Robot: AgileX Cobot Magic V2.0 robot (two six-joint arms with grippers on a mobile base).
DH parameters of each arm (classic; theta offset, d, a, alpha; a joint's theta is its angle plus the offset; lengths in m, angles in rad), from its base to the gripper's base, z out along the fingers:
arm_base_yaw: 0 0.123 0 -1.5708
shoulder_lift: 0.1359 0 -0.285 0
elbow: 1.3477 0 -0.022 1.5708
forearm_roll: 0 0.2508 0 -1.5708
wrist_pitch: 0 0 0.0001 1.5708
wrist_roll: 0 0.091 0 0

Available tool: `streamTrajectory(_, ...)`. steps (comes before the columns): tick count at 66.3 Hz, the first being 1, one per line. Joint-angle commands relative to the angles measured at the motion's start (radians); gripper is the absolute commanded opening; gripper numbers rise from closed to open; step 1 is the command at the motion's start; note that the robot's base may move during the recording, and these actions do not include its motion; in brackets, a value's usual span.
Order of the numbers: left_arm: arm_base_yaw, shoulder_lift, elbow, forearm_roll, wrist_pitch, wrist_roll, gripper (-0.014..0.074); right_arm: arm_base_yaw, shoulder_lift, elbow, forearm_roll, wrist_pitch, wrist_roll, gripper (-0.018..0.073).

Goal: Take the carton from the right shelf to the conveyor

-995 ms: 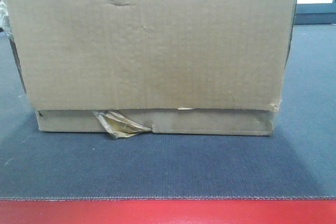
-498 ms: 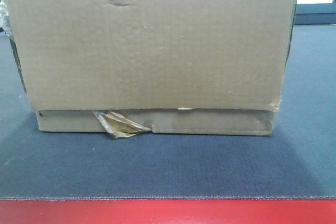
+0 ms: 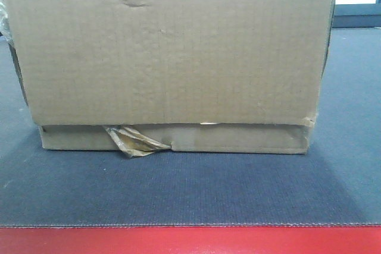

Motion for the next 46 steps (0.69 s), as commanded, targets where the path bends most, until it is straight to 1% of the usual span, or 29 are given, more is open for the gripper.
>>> streamTrajectory(1, -0.002, -0.007, -0.003, -0.019, -0.022, 0.002, 0.0000, -0.003, -0.004, 0.002, -0.013, -0.030, -0.008, -0.0067)
streamTrajectory(10, -0.002, -0.007, -0.003, -0.019, -0.022, 0.002, 0.0000, -0.003, -0.004, 0.002, -0.013, -0.030, -0.008, -0.0067)
streamTrajectory(21, -0.059, -0.007, -0.003, -0.019, -0.011, 0.002, 0.0000, -0.003, -0.004, 0.002, -0.013, -0.030, -0.008, -0.0067)
streamTrajectory(26, -0.075, -0.007, -0.003, -0.019, 0.002, 0.002, 0.0000, -0.003, -0.004, 0.002, -0.013, -0.030, -0.008, -0.0067)
streamTrajectory(46, -0.072, -0.007, -0.003, -0.019, 0.000, 0.002, 0.0000, -0.003, -0.004, 0.002, -0.013, -0.030, -0.008, -0.0067)
